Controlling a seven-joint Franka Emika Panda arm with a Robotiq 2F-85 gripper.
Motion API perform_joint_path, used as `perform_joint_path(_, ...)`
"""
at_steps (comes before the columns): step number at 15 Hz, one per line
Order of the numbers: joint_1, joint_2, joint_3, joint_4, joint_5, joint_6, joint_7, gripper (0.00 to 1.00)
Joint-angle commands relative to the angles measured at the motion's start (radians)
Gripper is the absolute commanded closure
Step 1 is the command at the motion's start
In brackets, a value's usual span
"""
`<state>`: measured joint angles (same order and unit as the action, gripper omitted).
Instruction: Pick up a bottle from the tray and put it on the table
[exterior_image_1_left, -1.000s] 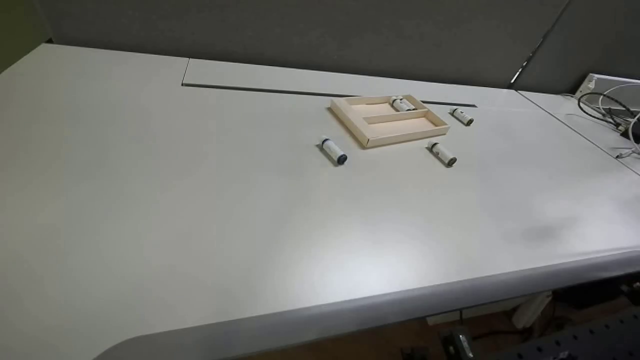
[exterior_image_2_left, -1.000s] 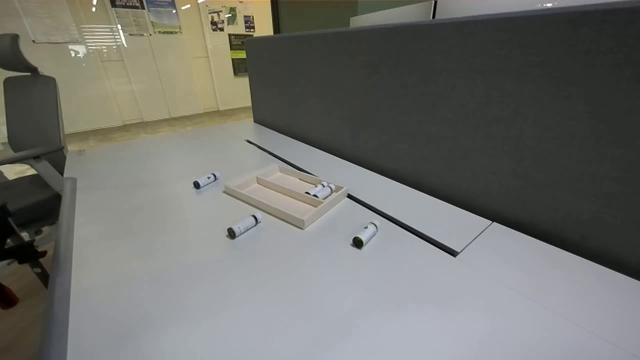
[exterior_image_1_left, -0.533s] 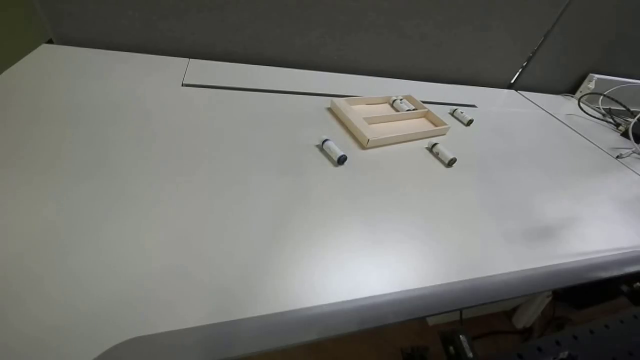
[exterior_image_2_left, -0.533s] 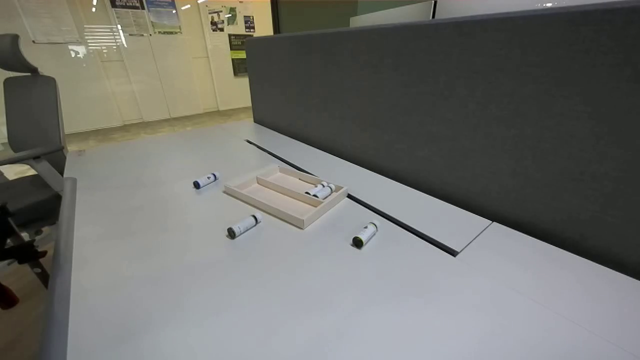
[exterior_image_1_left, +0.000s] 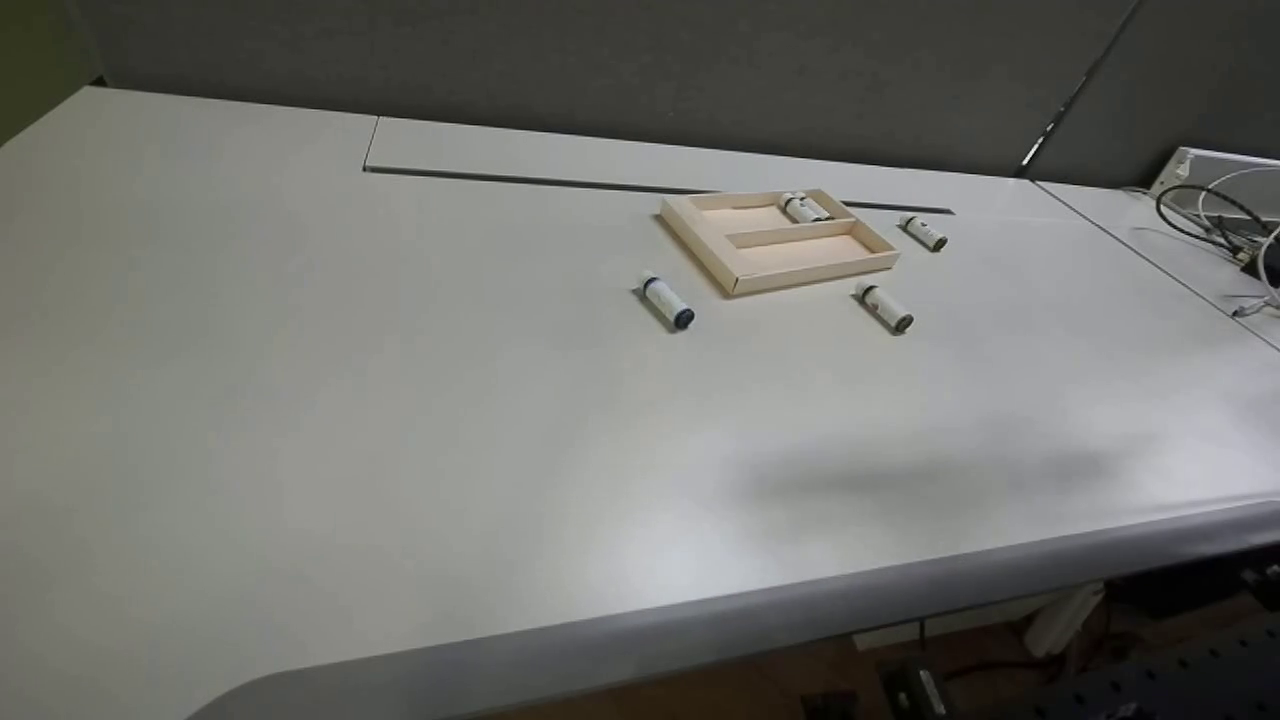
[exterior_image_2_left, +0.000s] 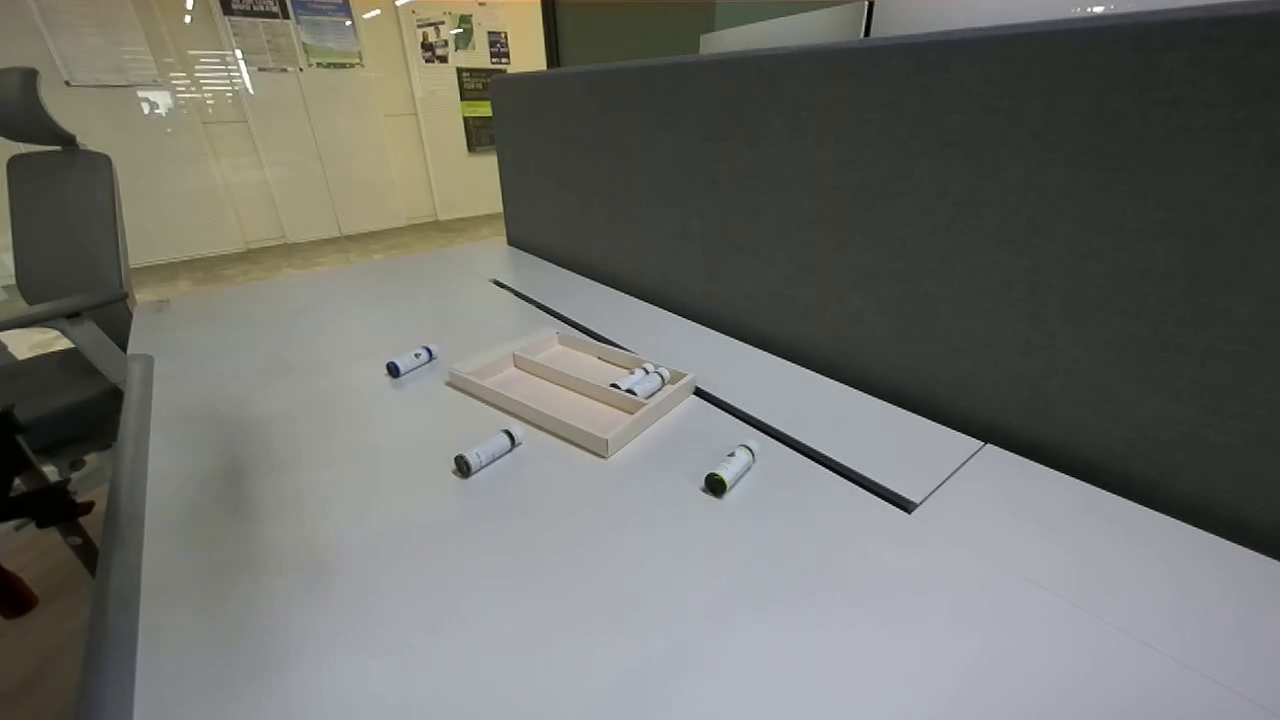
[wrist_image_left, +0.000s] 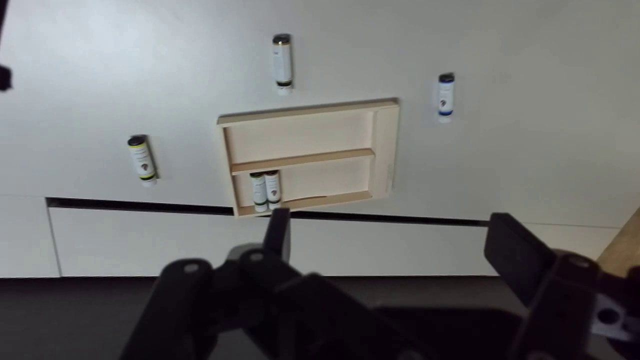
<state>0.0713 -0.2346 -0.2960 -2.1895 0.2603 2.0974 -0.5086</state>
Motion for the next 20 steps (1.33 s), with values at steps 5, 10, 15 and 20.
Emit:
perform_joint_path(5,-0.061,0.072,0.05,0.069,0.009,-0.016,0.013,0.0)
perform_joint_path(10,-0.061,0.071,0.051,0.07,0.009,-0.017,0.016,0.0)
perform_joint_path(15,-0.086,0.31,0.072,0.254,0.079,0.021,0.002,0.0)
perform_joint_path(20,-0.15,0.604,0.171,0.518,0.035,-0.002,0.003,0.0)
